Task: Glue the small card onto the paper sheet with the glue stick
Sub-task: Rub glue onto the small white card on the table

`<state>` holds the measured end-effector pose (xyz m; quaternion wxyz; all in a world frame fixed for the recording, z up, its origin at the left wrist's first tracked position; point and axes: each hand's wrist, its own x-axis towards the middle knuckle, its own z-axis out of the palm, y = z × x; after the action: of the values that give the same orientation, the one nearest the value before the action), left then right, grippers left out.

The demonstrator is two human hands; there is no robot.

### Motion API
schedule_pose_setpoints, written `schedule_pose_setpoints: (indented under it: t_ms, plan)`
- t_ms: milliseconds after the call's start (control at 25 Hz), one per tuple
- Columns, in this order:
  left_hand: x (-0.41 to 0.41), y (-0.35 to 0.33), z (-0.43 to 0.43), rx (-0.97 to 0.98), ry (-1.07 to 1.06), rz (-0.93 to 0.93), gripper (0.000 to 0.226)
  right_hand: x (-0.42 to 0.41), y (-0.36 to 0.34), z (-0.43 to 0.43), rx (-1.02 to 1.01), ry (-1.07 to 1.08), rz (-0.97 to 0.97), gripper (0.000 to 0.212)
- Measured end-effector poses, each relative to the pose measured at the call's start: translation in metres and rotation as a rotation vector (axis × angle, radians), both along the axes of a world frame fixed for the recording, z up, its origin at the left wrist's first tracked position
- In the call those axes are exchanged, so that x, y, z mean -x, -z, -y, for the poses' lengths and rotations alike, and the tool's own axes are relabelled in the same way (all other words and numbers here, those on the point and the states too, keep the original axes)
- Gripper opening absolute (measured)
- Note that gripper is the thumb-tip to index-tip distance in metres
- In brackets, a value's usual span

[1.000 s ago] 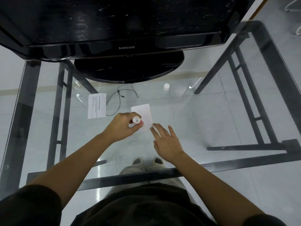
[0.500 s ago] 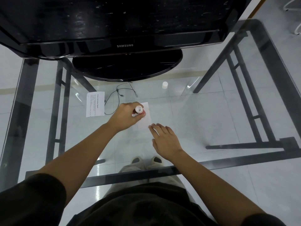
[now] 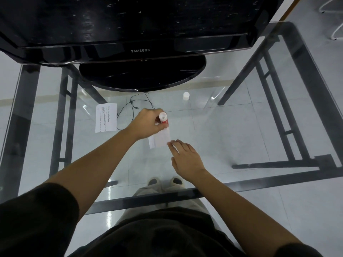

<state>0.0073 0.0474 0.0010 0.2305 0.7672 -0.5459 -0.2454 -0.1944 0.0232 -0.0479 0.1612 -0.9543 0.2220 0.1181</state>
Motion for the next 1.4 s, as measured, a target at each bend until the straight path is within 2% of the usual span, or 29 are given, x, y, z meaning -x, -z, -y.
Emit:
schedule_pose_setpoints:
  t_ms: [200,280,360,480,520,600,720,800,960,1160,1400]
  plan:
    - [-0.007,-0.003,0.008,0.016,-0.069,0.007,0.019,0.000,-0.003,-0.001,-0.002,-0.003,-0.001,0.051]
    - [-0.004,-0.004,-0.003,0.068,-0.188,-0.080,0.017,-0.001,-0.005,-0.001,-0.030,0.023,0.026,0.050]
    - [-0.001,-0.002,-0.017,0.139,-0.463,-0.336,0.014,-0.005,-0.008,0.004,-0.080,0.073,0.058,0.047]
    - [0.008,0.000,-0.037,0.230,-0.827,-1.083,0.009,-0.014,-0.013,0.014,-0.176,0.134,0.089,0.044]
    - [0.011,0.000,-0.041,0.248,-0.885,-1.233,0.013,-0.016,-0.014,0.017,-0.201,0.152,0.103,0.045]
    - [0.013,0.003,-0.041,0.232,-0.941,-1.323,0.022,-0.019,-0.016,0.022,-0.207,0.204,0.161,0.044]
    - [0.010,0.001,-0.021,0.165,-0.907,-1.280,0.017,-0.021,-0.012,0.037,-0.130,0.352,0.256,0.047]
    - [0.005,-0.001,-0.001,0.084,-0.817,-1.179,0.012,-0.023,-0.006,0.052,-0.095,0.431,0.219,0.054]
    - [-0.010,0.001,0.041,0.009,-0.557,-0.892,0.041,-0.029,0.010,0.083,-0.013,0.489,0.069,0.063]
    - [-0.019,0.016,0.072,0.075,-0.364,-0.445,0.034,-0.035,0.027,0.095,0.059,0.488,-0.009,0.066]
    - [-0.016,0.036,0.091,0.169,-0.290,-0.348,0.029,-0.034,0.036,0.091,0.126,0.515,0.029,0.066]
